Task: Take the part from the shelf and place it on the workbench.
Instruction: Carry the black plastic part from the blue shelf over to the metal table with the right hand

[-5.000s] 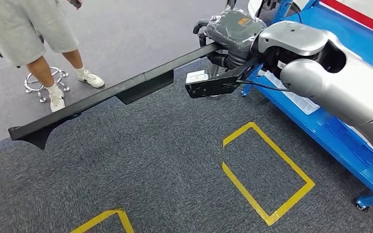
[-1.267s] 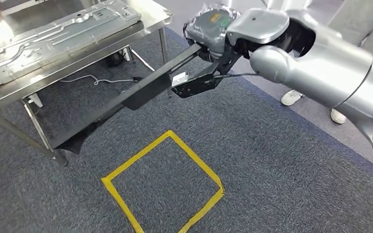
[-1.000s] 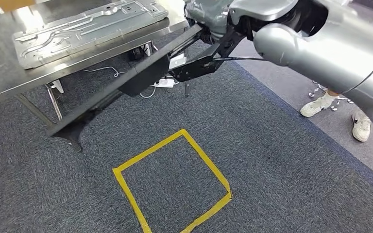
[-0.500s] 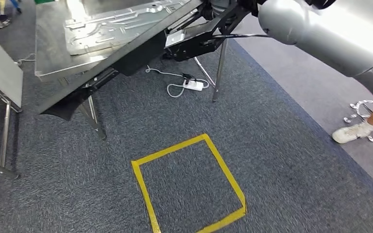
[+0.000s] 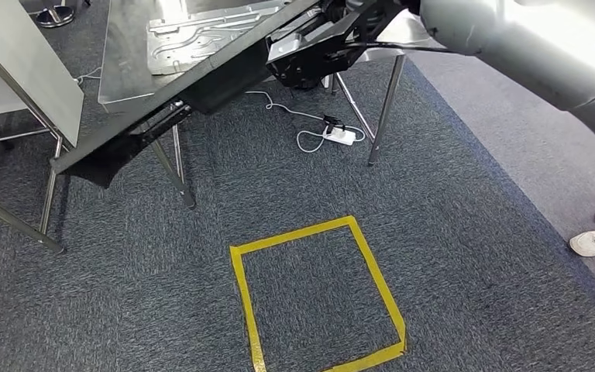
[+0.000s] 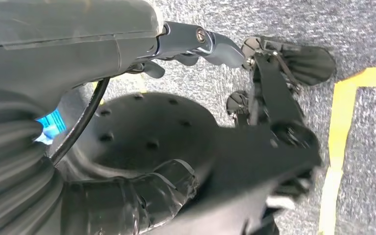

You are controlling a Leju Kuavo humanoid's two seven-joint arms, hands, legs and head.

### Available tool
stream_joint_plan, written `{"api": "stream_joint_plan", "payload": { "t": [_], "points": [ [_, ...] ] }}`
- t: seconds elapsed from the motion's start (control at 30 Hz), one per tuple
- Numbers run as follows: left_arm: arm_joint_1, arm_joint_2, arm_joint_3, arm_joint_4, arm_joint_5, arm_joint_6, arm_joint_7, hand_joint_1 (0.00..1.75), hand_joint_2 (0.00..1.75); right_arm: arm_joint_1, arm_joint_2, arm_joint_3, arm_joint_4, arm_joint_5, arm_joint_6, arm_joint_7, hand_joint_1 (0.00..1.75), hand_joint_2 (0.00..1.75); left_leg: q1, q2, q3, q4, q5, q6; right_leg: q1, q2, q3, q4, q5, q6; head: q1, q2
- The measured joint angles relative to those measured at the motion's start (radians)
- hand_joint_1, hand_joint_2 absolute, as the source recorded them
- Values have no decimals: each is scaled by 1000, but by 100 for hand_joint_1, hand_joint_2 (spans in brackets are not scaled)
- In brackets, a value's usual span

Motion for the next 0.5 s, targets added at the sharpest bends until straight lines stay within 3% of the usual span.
{"api": "stream_joint_plan", "payload": {
  "t": [0.07, 0.17, 0.23, 0.3, 0.33, 0.37, 0.4, 0.43, 0.5],
  "points": [
    [-1, 2, 0, 0, 0, 0, -1, 0, 175, 0, 0, -1, 2, 0, -3, 0, 175, 175, -6, 1, 18, -32, -3, 7, 2, -2, 2, -7, 2, 9, 0, 0],
    [-1, 2, 0, 0, 0, 1, -1, 0, 175, -1, -4, -3, 5, 0, -5, 0, 175, 175, -1, 1, 30, -54, 2, 18, 3, 1, 2, 1, -9, 22, 2, 0],
    [1, 1, 0, 0, 0, 2, 0, 0, 175, -5, -8, -5, 6, 0, -6, -1, 175, 175, 3, 2, 40, -65, 5, 28, 5, 12, -36, 84, -56, 23, 4, 0],
    [-1, 2, 1, 0, 0, 4, 11, 0, 175, -6, -10, -5, 8, 1, -10, 0, 175, 175, 0, -1, 41, -63, 2, 35, 6, 19, -105, 210, -105, 22, 5, 0],
    [-2, 2, 4, 0, 0, 6, 21, 0, 175, -5, -10, -5, 10, 2, -11, 0, 175, 175, -1, -4, 41, -61, 0, 37, 6, 20, -130, 251, -110, 22, 5, 0],
    [-3, 2, 6, 0, 0, 9, 32, 0, 175, -4, -10, -5, 12, 3, -13, 1, 175, 175, -2, -7, 42, -57, -3, 38, 6, 20, -140, 257, -97, 22, 5, 0],
    [-4, 2, 9, 0, -2, 11, 39, 0, 175, -4, -10, -4, 13, 4, -14, 2, 175, 175, -2, -10, 43, -53, -7, 37, 6, 20, -130, 226, -66, 21, 5, 0],
    [-3, 2, 11, 0, -4, 12, 44, 0, 175, -5, -10, -4, 14, 4, -16, 2, 175, 175, -2, -12, 44, -46, -13, 35, 5, 20, -106, 167, -26, 20, 5, 0],
    [-1, 1, 11, 0, -8, 12, 43, 0, 175, -8, -10, -4, 15, 5, -20, 3, 175, 175, -5, -16, 39, -29, -25, 28, 6, 23, -60, 58, 22, 18, 4, 0]
  ]
}}
